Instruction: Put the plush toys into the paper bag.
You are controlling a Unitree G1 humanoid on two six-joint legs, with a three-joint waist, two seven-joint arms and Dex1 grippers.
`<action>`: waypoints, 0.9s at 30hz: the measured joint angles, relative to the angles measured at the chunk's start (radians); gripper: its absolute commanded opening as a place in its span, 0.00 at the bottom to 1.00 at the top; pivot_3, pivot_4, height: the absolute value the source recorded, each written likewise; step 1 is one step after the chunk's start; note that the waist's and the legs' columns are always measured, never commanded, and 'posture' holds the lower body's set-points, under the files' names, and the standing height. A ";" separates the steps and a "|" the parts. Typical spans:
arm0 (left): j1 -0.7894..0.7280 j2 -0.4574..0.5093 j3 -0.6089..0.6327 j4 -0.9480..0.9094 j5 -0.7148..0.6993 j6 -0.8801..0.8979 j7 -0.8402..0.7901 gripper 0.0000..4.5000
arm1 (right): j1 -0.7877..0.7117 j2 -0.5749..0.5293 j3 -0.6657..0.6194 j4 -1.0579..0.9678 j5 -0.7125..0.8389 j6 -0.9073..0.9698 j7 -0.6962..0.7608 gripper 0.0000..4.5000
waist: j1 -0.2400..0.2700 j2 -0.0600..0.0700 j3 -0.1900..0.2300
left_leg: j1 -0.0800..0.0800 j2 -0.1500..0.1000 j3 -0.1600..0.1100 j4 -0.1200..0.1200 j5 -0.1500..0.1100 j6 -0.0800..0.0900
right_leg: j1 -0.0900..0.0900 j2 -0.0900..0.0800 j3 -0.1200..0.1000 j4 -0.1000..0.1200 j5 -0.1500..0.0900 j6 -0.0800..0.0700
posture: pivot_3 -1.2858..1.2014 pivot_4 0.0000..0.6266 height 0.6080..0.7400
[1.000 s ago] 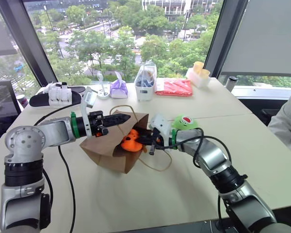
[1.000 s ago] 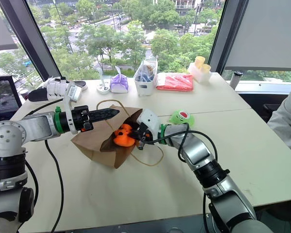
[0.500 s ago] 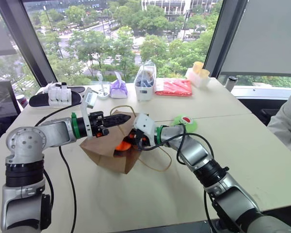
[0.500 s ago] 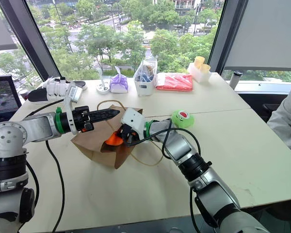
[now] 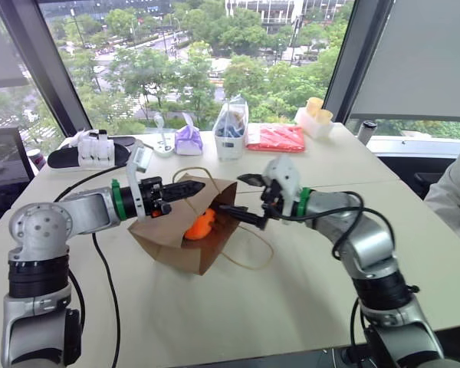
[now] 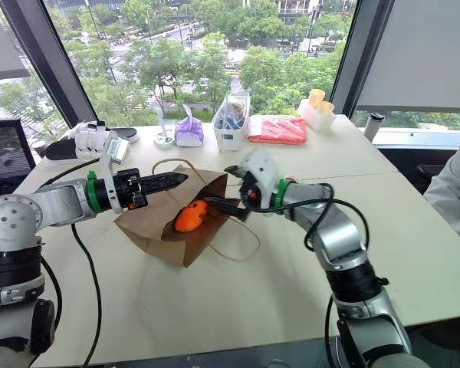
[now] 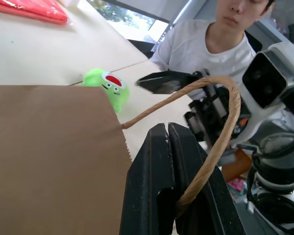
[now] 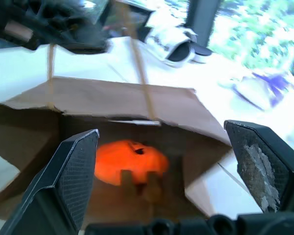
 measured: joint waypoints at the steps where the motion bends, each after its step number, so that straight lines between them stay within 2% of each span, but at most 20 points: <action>1: 0.001 -0.001 0.000 0.000 0.000 0.000 0.000 0.00 | 0.010 -0.027 -0.033 0.011 -0.003 -0.001 -0.022 0.99 | 0.001 0.000 0.000 | 0.000 0.000 0.000 0.000 0.000 0.000 | 0.000 0.000 0.000 0.000 0.000 0.000 | 0.52 0.24 1.00; 3: 0.006 -0.001 0.004 0.000 0.000 0.000 0.001 0.00 | 0.040 -0.077 -0.078 0.090 -0.048 -0.043 -0.076 0.99 | 0.002 0.000 0.000 | 0.001 -0.001 0.000 0.000 0.000 0.000 | 0.001 0.000 0.000 0.000 0.000 0.000 | 0.52 0.24 1.00; 8: 0.009 -0.019 0.000 -0.001 0.001 0.000 0.002 0.00 | 0.042 -0.052 -0.049 0.413 -0.196 -0.220 -0.238 0.99 | -0.008 0.000 0.000 | 0.001 0.000 0.003 -0.001 0.000 -0.001 | -0.001 0.000 0.001 0.001 0.000 0.000 | 0.52 0.24 1.00; 12: 0.006 -0.026 0.000 -0.001 0.002 -0.001 0.003 0.00 | -0.039 -0.017 0.007 0.678 -0.284 -0.373 -0.311 0.99 | -0.010 0.000 0.000 | 0.000 0.001 0.005 -0.001 0.001 -0.001 | -0.002 0.000 0.002 0.001 0.000 0.000 | 0.52 0.24 1.00; 17: 0.008 -0.026 0.002 -0.009 0.001 -0.001 0.019 0.00 | -0.208 0.043 0.021 0.984 -0.323 -0.484 -0.361 0.99 | -0.009 0.000 0.000 | 0.001 0.001 0.004 -0.001 0.001 -0.001 | -0.001 0.000 0.002 0.000 0.000 0.000 | 0.52 0.24 1.00; 20: 0.010 -0.026 0.004 -0.023 0.000 -0.002 0.027 0.00 | -0.259 0.056 0.042 1.130 -0.356 -0.524 -0.375 0.81 | -0.004 0.000 0.000 | 0.000 0.000 0.002 -0.001 0.001 -0.001 | 0.000 0.000 0.002 0.000 0.000 0.000 | 0.52 0.24 1.00; 21: 0.012 -0.026 0.006 -0.024 -0.001 -0.002 0.029 0.00 | -0.263 0.056 0.053 1.163 -0.368 -0.540 -0.375 0.72 | -0.003 0.000 0.000 | 0.000 0.000 0.002 -0.001 0.001 -0.001 | 0.000 0.000 0.002 0.000 0.000 0.000 | 0.52 0.24 1.00; 22: 0.016 -0.025 0.010 -0.024 -0.002 -0.002 0.032 0.00 | -0.264 0.056 0.058 1.187 -0.380 -0.557 -0.375 0.58 | -0.004 0.000 0.000 | 0.000 -0.001 0.002 -0.001 0.000 -0.001 | 0.000 0.000 0.002 0.000 0.000 0.000 | 0.52 0.24 1.00; 27: 0.023 -0.025 0.013 -0.030 -0.013 -0.002 0.046 0.00 | -0.294 0.053 0.060 1.237 -0.397 -0.593 -0.371 0.07 | -0.009 0.000 0.000 | 0.001 0.000 0.002 -0.001 0.001 -0.001 | 0.000 0.001 0.002 0.000 0.000 0.000 | 0.52 0.24 1.00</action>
